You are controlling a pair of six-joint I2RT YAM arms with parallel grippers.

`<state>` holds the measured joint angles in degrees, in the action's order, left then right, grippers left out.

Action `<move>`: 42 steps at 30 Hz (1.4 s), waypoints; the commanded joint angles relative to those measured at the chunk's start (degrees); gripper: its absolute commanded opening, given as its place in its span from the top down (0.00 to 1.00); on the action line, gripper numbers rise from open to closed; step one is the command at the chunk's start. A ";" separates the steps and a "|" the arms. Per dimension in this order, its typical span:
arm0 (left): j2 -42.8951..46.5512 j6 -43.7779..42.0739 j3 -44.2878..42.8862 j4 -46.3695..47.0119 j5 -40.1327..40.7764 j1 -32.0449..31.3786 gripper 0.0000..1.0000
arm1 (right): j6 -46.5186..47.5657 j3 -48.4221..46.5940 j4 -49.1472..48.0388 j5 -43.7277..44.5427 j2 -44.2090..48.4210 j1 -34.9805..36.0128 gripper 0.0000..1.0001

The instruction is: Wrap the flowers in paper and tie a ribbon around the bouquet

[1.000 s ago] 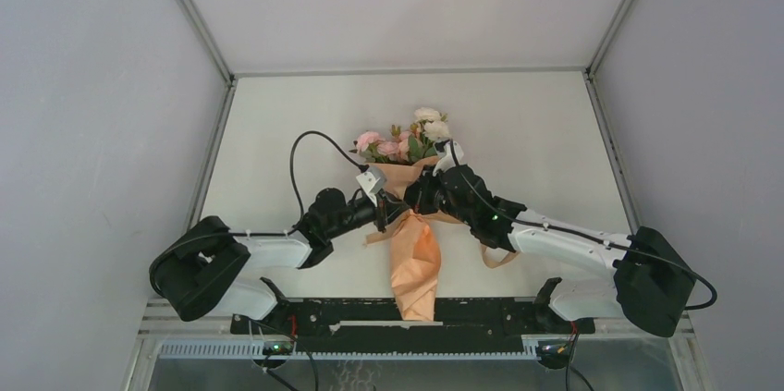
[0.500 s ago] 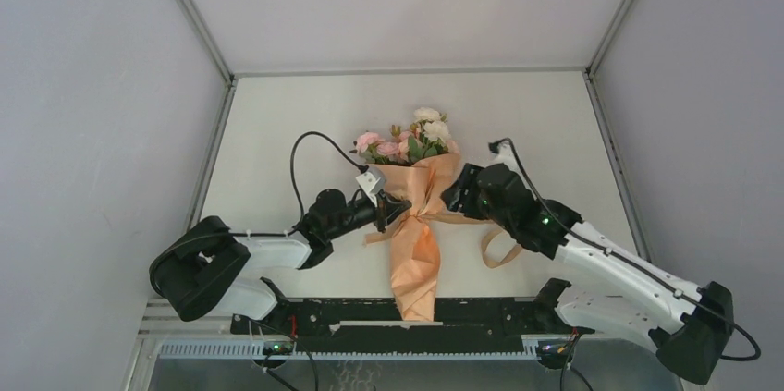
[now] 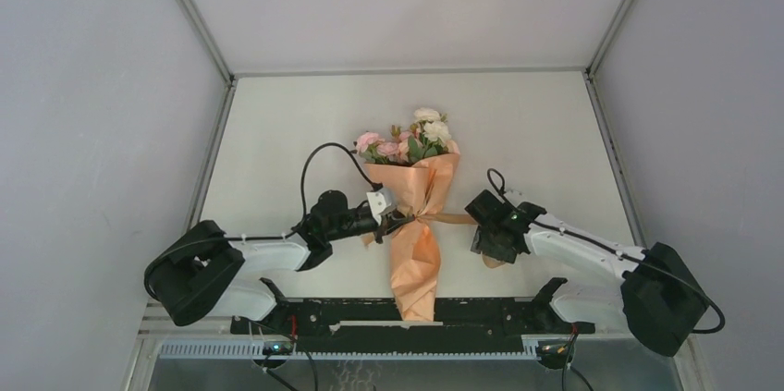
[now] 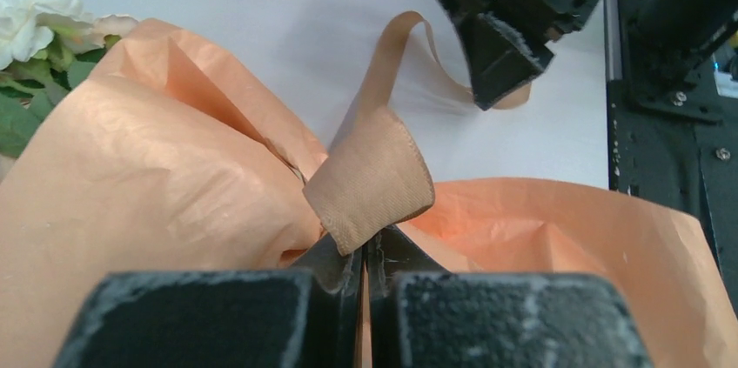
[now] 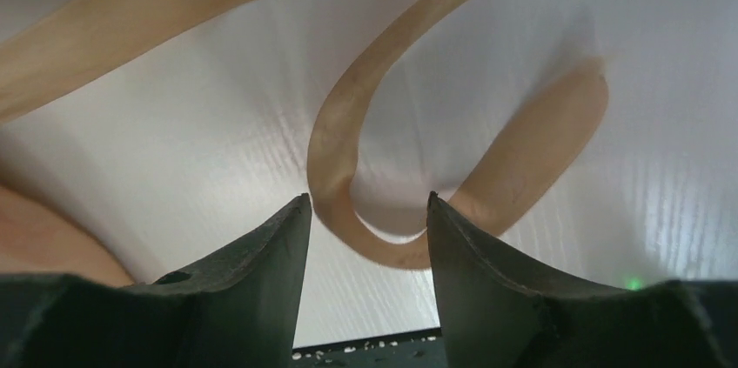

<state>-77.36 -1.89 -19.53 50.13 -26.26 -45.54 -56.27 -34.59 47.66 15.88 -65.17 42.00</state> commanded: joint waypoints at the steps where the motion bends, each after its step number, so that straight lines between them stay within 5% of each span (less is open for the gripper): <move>1: 2.65 -12.65 0.90 -2.60 -8.58 -0.91 1.00 | 4.24 2.79 -10.71 -4.02 -3.27 -2.43 0.49; 6: 3.53 -30.75 1.41 -8.56 -13.40 -0.89 1.00 | 9.23 2.58 -11.97 -6.39 -2.27 -4.52 1.00; 15: 4.06 -36.41 1.90 -8.89 -14.12 -1.03 1.00 | 22.14 -8.06 -30.23 -21.13 13.71 0.69 1.00; 24: 6.52 -36.80 3.38 -9.79 -10.81 -1.32 1.00 | 31.66 -32.51 -41.02 -22.51 -10.01 11.51 1.00; 32: 8.26 -36.81 4.71 -9.74 -10.05 -1.32 1.00 | 26.61 -41.59 -43.50 -23.16 -25.15 12.67 1.00; 34: 8.54 -36.29 4.76 -9.44 -9.64 -1.37 1.00 | 27.56 -46.23 -39.12 -24.98 -29.10 13.19 0.93; 38: 8.85 -34.55 5.11 -9.00 -8.43 -1.37 1.00 | 32.28 -54.21 -27.30 -24.79 -32.13 13.38 0.50; 42: 9.01 -33.48 5.28 -9.08 -7.91 -1.31 1.00 | 35.99 -52.04 -24.98 -23.16 -26.57 11.62 0.33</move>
<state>-69.91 -36.95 -15.68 38.85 -34.74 -46.44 -25.04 -85.25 18.31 -8.14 -98.70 54.76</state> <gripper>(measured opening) 0.010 0.617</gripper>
